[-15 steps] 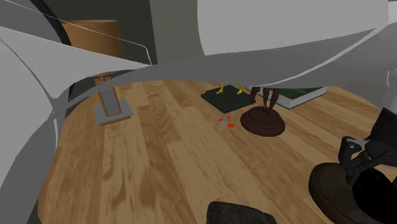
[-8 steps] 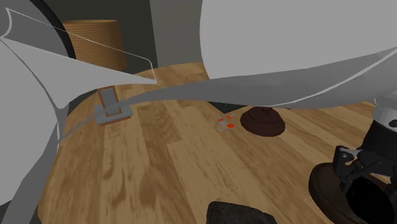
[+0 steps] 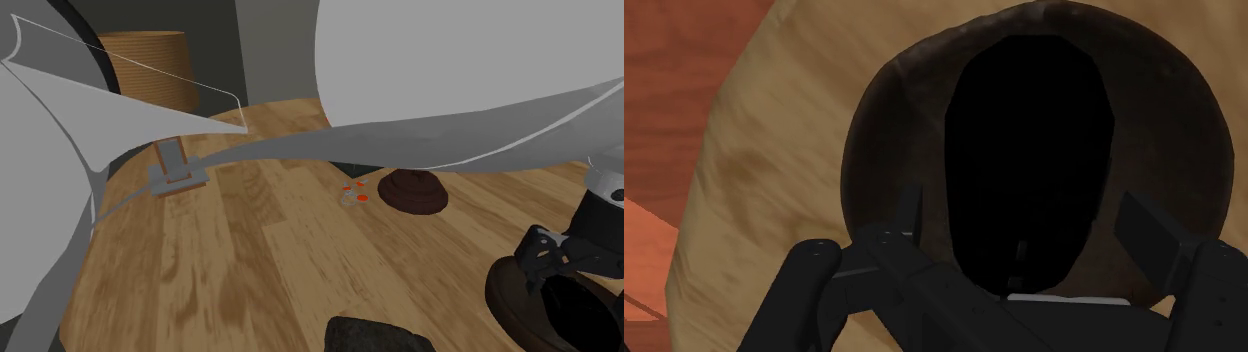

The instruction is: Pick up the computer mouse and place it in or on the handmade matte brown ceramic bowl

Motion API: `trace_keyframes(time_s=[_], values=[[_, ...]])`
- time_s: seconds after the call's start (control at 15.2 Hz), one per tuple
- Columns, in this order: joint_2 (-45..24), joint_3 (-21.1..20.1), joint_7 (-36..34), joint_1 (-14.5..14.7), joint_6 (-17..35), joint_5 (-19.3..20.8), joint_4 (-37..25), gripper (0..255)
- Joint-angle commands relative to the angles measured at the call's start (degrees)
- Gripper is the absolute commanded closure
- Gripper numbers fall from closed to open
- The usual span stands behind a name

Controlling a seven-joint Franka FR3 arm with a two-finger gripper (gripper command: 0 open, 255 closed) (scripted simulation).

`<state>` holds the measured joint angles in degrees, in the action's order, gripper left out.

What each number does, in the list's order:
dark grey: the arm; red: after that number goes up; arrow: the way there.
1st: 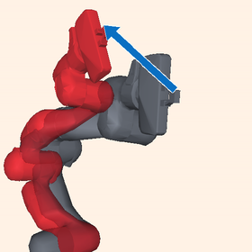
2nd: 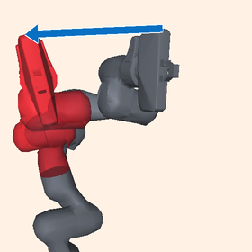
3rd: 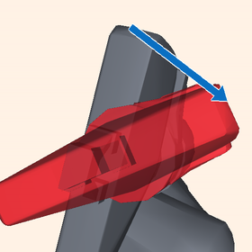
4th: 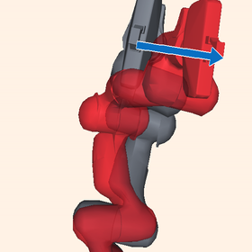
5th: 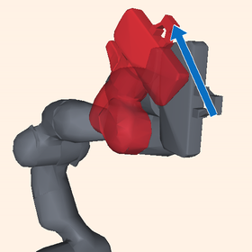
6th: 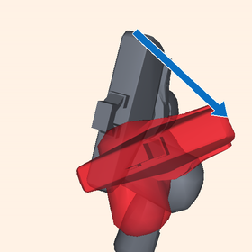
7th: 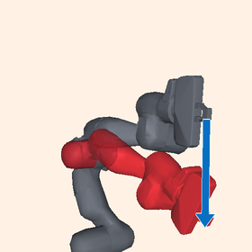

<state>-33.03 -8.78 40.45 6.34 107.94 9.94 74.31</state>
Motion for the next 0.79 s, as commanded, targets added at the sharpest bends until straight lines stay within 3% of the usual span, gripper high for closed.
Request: trace_keyframes(time_s=[0.0, 0.13, 0.4, 0.73], values=[[-0.01, 0.00, 0.00, 0.00, 0.00, 0.00, 0.00, 0], [-0.01, 0.00, 0.01, -0.01, 0.00, 0.00, 0.00, 0], [0.61, -0.21, 0.40, 0.58, -6.88, -0.26, -6.28, 0], [0.61, -0.20, 0.40, 0.59, -6.88, -0.26, -6.28, 0]])
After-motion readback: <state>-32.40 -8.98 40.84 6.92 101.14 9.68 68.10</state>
